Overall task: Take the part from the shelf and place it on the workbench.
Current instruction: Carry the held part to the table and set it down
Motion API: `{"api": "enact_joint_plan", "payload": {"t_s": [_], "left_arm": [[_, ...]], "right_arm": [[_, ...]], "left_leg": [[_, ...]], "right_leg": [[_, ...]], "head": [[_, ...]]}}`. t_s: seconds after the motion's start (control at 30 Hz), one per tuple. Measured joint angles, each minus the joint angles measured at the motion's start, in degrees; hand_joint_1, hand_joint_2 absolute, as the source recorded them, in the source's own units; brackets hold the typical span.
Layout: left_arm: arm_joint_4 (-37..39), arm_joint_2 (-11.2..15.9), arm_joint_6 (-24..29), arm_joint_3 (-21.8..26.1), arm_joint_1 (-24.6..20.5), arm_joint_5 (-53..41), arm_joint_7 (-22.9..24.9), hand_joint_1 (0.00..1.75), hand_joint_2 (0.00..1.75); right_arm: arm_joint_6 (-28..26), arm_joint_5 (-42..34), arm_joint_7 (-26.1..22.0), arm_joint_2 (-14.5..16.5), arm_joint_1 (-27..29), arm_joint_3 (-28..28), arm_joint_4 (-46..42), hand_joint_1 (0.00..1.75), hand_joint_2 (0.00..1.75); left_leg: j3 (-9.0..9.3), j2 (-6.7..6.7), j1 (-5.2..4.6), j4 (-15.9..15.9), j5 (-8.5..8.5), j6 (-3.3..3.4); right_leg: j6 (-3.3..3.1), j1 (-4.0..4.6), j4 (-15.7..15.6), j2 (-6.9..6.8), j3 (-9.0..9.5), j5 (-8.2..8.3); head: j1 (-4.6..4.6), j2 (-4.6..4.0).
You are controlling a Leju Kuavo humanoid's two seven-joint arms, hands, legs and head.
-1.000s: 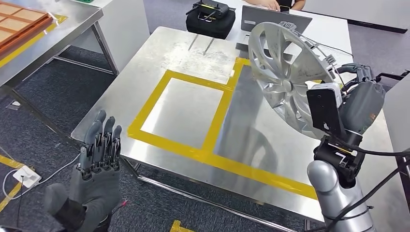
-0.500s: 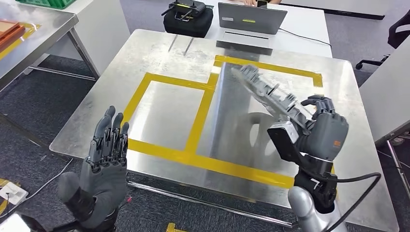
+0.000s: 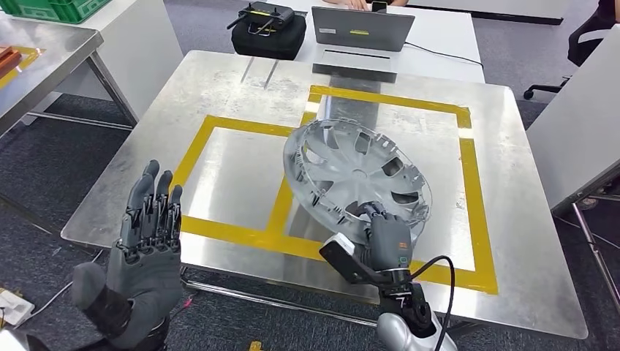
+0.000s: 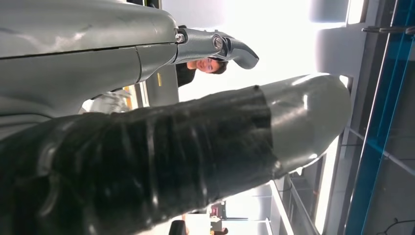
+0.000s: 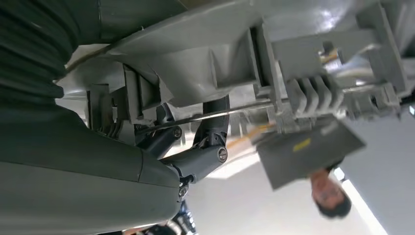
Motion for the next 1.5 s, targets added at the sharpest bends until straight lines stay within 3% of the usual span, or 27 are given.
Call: {"api": "enact_joint_plan", "payload": {"t_s": [0.27,0.53,0.67,0.9,1.27,1.4,1.5], "left_arm": [[0.0,0.0,-0.3,0.0,0.0,0.11,0.09,0.0,0.0],[0.05,-0.07,-1.74,0.0,0.02,0.17,0.08,0.0,0.0],[0.17,-0.08,-2.13,0.0,0.08,0.14,-0.04,0.0,0.0],[0.54,-0.1,-1.86,0.0,0.62,-0.34,-0.41,0.0,0.0],[0.63,0.32,2.91,0.03,3.43,-2.01,-1.67,0.0,0.0],[0.6,0.67,4.22,0.04,4.09,-2.4,-1.21,0.0,0.0],[0.38,1.25,5.64,0.04,4.54,-2.95,-0.59,0.0,0.0]], "right_arm": [[8.03,-1.71,7.37,0.74,-3.86,3.43,5.87,1.75,1.75],[9.96,-6.87,16.44,2.15,-10.57,5.99,9.0,1.75,1.75],[7.31,-10.37,16.93,2.98,-12.26,6.69,10.36,0.03,1.75],[1.81,-14.66,20.24,4.54,-13.19,7.61,11.93,0.0,1.75],[-6.67,-27.51,12.33,3.5,-7.95,6.62,1.3,0.0,1.75],[-6.83,-28.38,11.29,2.6,-5.18,5.61,-4.23,0.0,0.0],[-6.84,-29.56,10.48,1.8,-3.5,4.95,-7.79,0.0,0.0]], "left_leg": [[0.54,0.02,-0.01,0.1,-0.16,-0.07],[1.07,-0.01,-0.02,0.08,-0.22,0.23],[1.32,-0.03,-0.03,0.09,-0.43,0.35],[0.49,-0.26,-0.19,0.18,0.05,0.53],[0.29,-0.21,-0.28,0.18,-0.11,0.58],[0.28,-0.19,-0.29,0.17,-0.14,0.62],[0.28,-0.18,-0.3,0.17,-0.14,0.62]], "right_leg": [[0.1,-0.04,-0.33,0.01,0.7,-0.01],[0.49,-0.04,-0.71,0.03,0.68,-0.13],[0.58,-0.06,-0.78,0.01,1.13,-0.28],[0.82,-0.2,-0.84,-0.15,1.18,0.36],[0.9,-0.28,-0.98,-0.06,0.92,0.28],[0.91,-0.29,-0.99,-0.06,0.91,0.27],[0.91,-0.29,-0.99,-0.06,0.9,0.27]], "head": [[0.13,0.0],[0.19,-0.01],[0.3,0.01],[0.43,0.0],[0.45,-0.01],[0.45,0.01],[0.43,0.01]]}}
